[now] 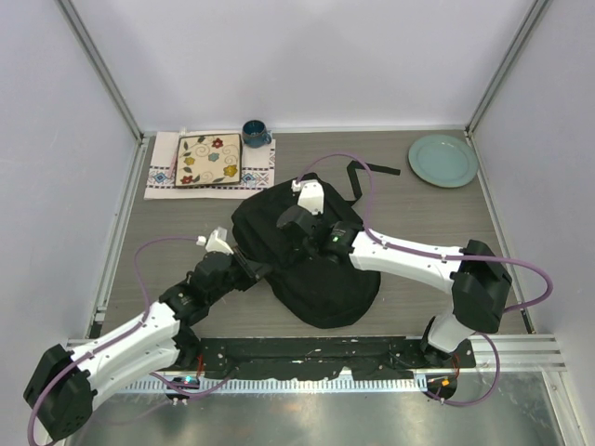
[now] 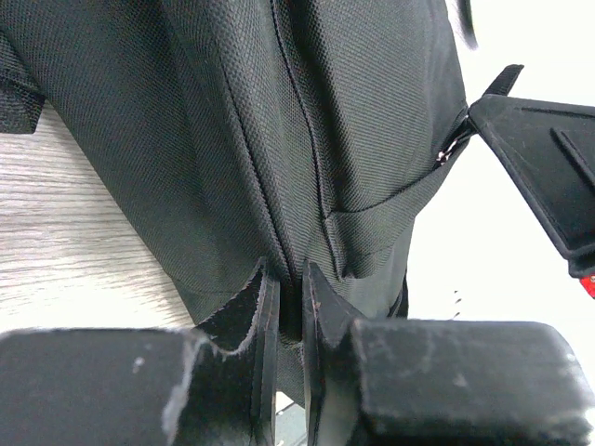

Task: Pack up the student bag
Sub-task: Zip the student bag at the center of the board.

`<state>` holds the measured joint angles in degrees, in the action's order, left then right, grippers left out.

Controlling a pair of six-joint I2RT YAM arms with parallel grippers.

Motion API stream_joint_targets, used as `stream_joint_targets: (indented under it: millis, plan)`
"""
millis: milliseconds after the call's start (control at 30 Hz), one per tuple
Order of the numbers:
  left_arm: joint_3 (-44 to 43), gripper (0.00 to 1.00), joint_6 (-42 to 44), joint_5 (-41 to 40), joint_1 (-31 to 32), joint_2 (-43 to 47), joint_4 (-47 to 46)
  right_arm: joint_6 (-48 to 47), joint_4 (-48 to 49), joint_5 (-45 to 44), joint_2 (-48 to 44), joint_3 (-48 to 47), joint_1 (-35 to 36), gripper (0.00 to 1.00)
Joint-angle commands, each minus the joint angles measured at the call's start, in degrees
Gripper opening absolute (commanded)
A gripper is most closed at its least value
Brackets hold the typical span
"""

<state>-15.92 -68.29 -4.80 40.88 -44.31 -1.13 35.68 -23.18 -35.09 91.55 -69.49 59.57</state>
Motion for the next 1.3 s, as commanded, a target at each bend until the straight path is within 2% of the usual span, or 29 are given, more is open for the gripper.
stream_joint_targets:
  millis: [0, 267, 433, 467, 567, 600, 700, 867, 1033, 1267]
  plan:
    - [0.1, 0.0, 2.2, -2.8, 0.1, 2.6, 3.2, -3.3, -1.0, -11.2, 0.1, -2.8, -0.9, 0.0]
    - [-0.9, 0.0, 4.0, -4.6, -0.6, 6.8, 9.7, -1.3, -1.5, -9.7, 0.3, -1.2, -2.7, 0.0]
    - [-4.0, 0.0, 9.4, -2.9, -6.4, 8.9, 17.8, -1.0, -0.1, -4.8, -1.4, 1.6, -3.9, 0.0]
    - [-5.3, 0.0, 11.9, -0.7, -9.6, 8.5, 18.7, -1.1, 1.5, -3.6, -2.0, 2.3, -3.9, 0.0]
    - [-8.8, 0.0, 16.3, 3.4, -16.6, 6.6, 22.0, -0.7, 5.1, 2.5, -4.1, 5.4, -4.0, 0.0]
    - [-9.7, 0.0, 19.4, 7.5, -18.1, 3.9, 22.8, -0.3, 5.8, 3.9, -4.5, 5.9, -3.9, 0.0]
    - [-13.8, 0.0, 24.3, 12.1, -22.7, -2.6, 25.2, 0.4, 8.1, 8.7, -6.2, 7.5, -3.9, 0.0]
    - [-18.4, 0.0, 28.1, 12.9, -23.9, -7.0, 27.0, 1.4, 6.8, 5.1, -6.9, 8.1, -4.2, 0.0]
    - [-18.2, 0.0, 28.9, 12.1, -25.5, -6.4, 28.1, 3.3, 4.1, 5.6, -7.1, 10.1, -9.8, 0.0]
    - [-16.9, 0.0, 30.1, 12.9, -27.7, -6.9, 28.2, 2.6, 5.4, 8.8, -11.7, 18.9, -18.4, 0.0]
